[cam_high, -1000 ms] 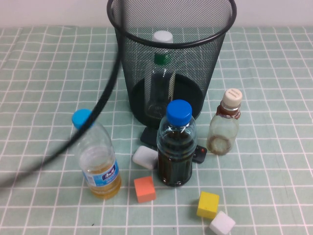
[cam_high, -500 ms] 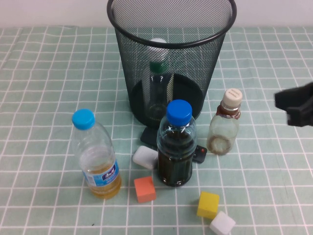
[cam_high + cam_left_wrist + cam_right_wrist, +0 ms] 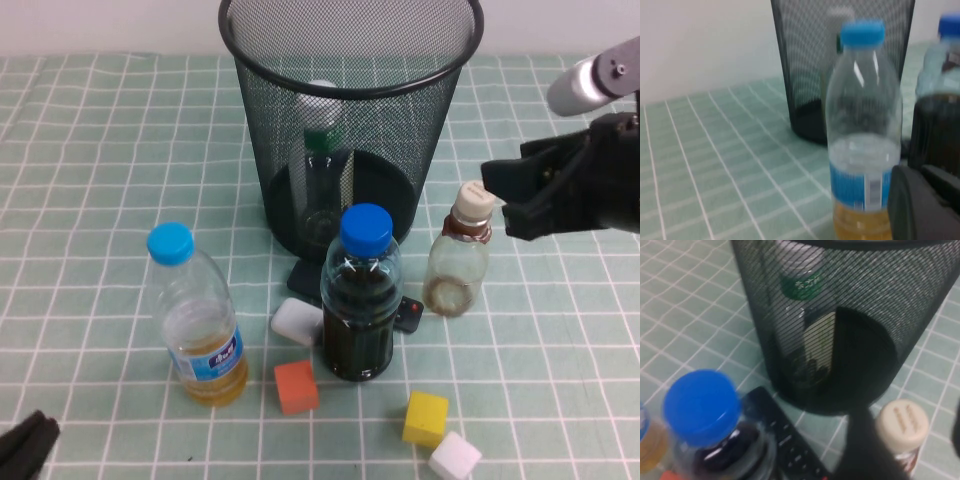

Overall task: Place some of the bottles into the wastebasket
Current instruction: Pick up a bottle from the table with right arm

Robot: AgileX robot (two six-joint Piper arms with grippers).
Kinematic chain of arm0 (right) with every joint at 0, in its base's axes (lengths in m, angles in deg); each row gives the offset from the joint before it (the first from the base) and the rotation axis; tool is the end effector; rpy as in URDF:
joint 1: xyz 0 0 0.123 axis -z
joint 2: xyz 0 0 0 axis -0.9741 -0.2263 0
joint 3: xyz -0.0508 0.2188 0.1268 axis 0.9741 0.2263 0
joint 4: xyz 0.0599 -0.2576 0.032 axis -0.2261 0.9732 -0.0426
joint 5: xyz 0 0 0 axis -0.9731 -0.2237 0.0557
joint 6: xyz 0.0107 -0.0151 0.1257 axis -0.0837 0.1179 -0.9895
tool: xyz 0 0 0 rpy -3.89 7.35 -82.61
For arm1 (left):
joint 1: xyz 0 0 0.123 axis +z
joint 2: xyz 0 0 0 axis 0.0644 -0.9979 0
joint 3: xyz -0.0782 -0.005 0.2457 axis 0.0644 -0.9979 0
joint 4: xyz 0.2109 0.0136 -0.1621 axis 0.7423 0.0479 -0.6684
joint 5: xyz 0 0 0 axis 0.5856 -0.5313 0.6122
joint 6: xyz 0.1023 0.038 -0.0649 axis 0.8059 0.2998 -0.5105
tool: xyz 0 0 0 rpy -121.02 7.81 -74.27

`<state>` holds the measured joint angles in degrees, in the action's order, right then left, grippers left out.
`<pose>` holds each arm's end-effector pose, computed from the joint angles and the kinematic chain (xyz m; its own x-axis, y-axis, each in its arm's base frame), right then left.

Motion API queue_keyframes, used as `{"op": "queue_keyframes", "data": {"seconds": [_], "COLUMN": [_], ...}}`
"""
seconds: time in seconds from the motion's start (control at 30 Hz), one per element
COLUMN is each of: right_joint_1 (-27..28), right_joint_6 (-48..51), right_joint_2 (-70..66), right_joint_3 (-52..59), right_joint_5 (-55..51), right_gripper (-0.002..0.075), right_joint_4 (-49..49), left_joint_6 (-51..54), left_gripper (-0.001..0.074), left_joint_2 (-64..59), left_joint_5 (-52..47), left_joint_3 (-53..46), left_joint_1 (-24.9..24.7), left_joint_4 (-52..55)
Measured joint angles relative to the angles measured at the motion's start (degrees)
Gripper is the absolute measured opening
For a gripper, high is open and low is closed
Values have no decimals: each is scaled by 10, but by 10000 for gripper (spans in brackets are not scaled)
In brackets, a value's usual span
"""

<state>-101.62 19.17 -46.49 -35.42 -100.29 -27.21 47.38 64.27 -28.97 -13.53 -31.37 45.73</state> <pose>0.2782 0.1480 0.2958 -0.4032 -0.2159 -0.8893 -0.5396 0.8409 0.0405 0.1138 -0.0644 0.2144 -0.0184 0.0569 -0.9982 0.4950 0.8679 0.0404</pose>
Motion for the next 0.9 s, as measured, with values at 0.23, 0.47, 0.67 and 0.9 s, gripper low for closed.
{"op": "queue_keyframes", "data": {"seconds": [0.23, 0.47, 0.67, 0.9], "right_joint_1": [-1, -6, -7, -7], "right_joint_6": [11, 20, 21, 23], "right_joint_2": [-74, -145, -183, -191], "right_joint_3": [0, 0, 0, -7], "right_joint_5": [68, 128, 137, 108], "right_gripper": [482, 494, 422, 291], "right_joint_4": [0, -1, -12, -13], "left_joint_6": [0, 0, 0, 0], "left_gripper": [-4, -4, -4, -4], "left_joint_2": [0, 0, 0, 0], "left_joint_5": [-7, -9, -9, -9], "left_joint_3": [-46, -48, -48, -48], "left_joint_1": [0, 0, 0, 0], "left_joint_4": [0, 0, 0, 0]}}
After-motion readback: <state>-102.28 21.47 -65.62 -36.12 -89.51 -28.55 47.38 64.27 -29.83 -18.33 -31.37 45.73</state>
